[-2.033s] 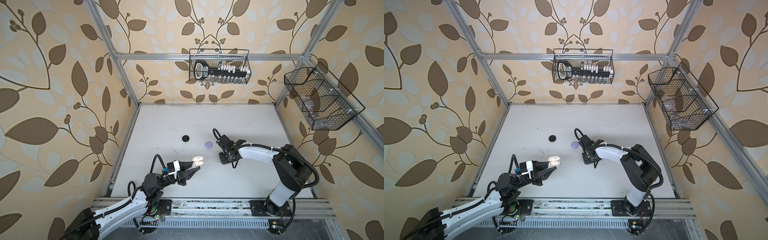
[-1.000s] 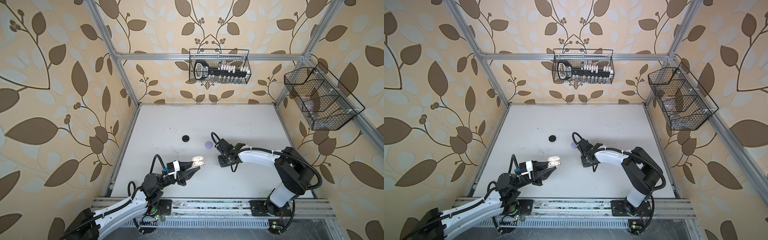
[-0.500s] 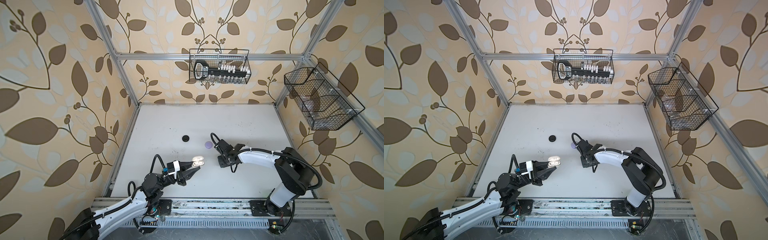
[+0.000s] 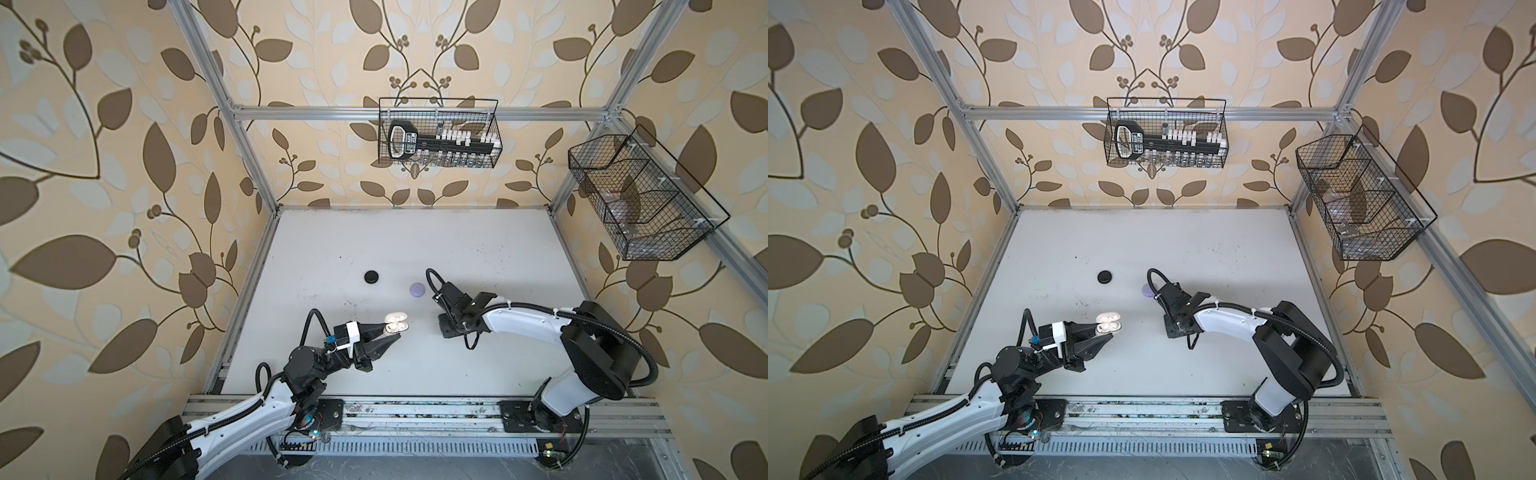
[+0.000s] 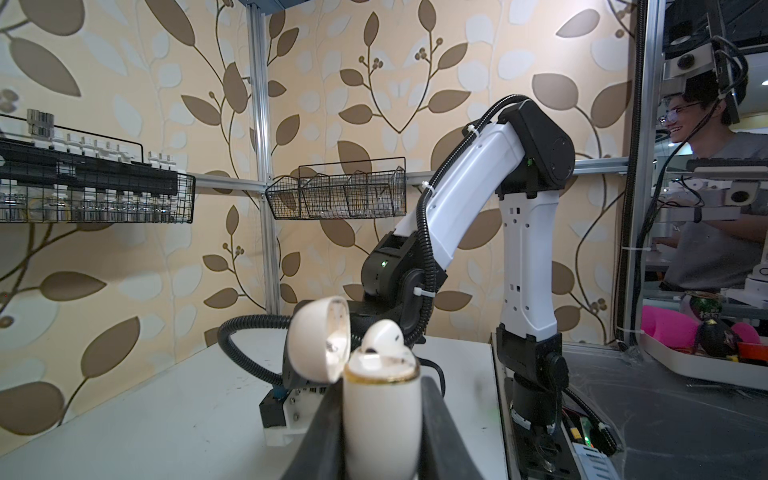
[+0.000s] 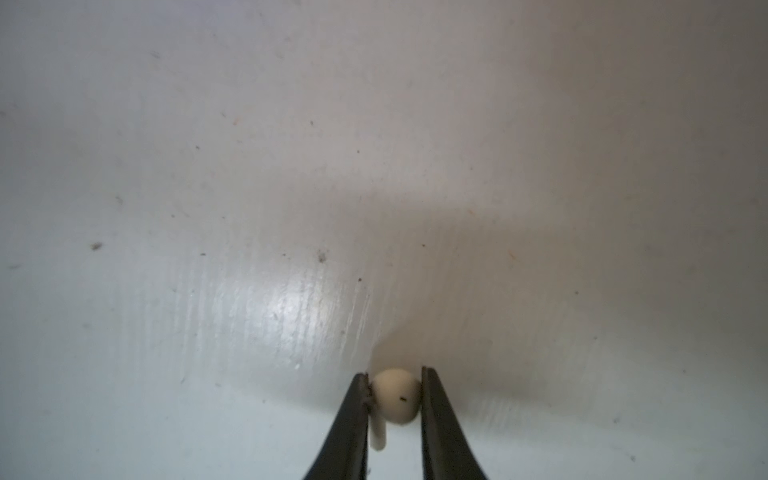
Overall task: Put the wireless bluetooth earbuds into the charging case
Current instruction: 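Lift the earbud and carry it with the right gripper toward the case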
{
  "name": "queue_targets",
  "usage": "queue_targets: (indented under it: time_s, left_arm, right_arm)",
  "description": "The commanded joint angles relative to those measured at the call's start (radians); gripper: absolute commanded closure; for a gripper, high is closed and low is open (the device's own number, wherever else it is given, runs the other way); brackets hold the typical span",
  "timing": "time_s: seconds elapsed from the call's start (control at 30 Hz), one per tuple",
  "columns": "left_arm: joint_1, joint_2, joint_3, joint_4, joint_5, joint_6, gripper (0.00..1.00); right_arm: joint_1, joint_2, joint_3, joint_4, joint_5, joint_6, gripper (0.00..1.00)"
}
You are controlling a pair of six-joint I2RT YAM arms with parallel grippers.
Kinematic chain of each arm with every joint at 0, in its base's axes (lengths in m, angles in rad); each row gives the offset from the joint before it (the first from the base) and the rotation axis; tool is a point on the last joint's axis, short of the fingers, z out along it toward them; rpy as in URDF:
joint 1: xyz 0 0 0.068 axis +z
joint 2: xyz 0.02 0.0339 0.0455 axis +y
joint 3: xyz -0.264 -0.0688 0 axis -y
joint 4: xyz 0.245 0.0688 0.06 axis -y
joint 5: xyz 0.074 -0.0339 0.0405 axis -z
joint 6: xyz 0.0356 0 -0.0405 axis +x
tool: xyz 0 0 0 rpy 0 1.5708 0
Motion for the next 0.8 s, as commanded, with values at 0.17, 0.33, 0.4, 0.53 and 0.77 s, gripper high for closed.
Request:
queue_targets:
  time_s: [0.17,0.33,0.4,0.53,0.77]
  left_arm:
    - [0.001,0.008,-0.034,0.063,0.012,-0.011,1.0]
    - [0.0,0.041,-0.026,0.082,0.016,-0.018,1.0]
    - [0.0,0.065,-0.019,0.096,0.023,-0.023,1.0]
    - [0.0,0.131,-0.004,0.144,0.041,-0.038,1.0]
    - [0.0,0.291,0.02,0.278,0.056,-0.076,1.0]
  right_arm:
    - [0.042,-0.291,-0.036,0.056,0.075,0.093,0.82]
    - [0.085,-0.514,-0.082,0.105,0.15,0.118,0.82]
    - [0.099,-0.582,-0.097,0.131,0.157,0.115,0.82]
    - [0.132,-0.673,-0.115,0.17,0.179,0.115,0.83]
    - [0.272,-0.768,-0.172,0.346,0.264,0.071,0.87]
